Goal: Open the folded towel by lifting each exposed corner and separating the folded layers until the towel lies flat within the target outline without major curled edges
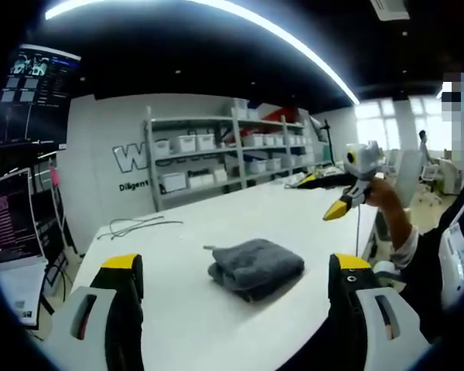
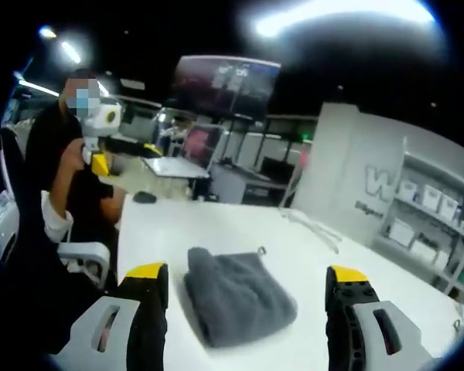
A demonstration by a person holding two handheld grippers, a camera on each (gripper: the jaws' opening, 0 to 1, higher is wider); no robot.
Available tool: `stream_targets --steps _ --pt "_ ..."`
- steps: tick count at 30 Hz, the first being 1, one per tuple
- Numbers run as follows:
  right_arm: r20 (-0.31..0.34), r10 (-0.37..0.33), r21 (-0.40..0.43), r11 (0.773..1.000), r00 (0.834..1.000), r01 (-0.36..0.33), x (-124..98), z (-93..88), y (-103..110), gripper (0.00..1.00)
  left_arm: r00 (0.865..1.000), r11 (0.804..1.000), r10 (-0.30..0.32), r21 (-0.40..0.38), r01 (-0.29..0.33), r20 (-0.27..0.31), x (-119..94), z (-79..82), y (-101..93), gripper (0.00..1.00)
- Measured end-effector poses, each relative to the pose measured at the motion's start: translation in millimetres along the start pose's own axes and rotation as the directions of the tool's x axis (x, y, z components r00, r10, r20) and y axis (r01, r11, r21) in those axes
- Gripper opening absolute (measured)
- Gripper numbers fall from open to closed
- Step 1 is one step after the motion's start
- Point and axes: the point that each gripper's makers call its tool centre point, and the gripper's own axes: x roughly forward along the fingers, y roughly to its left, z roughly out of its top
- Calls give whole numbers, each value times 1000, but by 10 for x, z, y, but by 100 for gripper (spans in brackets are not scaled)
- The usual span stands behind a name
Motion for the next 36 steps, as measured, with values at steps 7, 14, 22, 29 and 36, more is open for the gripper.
stream_targets --steps 7,14,22,29,36 --pt "18 3 5 1000 1000 -4 93 21 58 82 1000 1000 4 -1 -4 0 -13 -4 22 98" --pt "40 11 -1 1000 999 -11 168 51 135 82 1000 1000 2 9 -2 -1 -22 10 -5 98" --pt "78 20 -14 1000 997 -19 239 114 226 82 1000 1000 0 21 0 -1 -25 10 -18 98" --pt "102 22 -77 997 995 -15 269 182 296 82 1000 1000 10 30 -9 -20 -12 -43 29 98" --pt "105 21 -92 996 994 -12 330 173 323 81 1000 999 8 36 -8 -26 -3 -55 18 96"
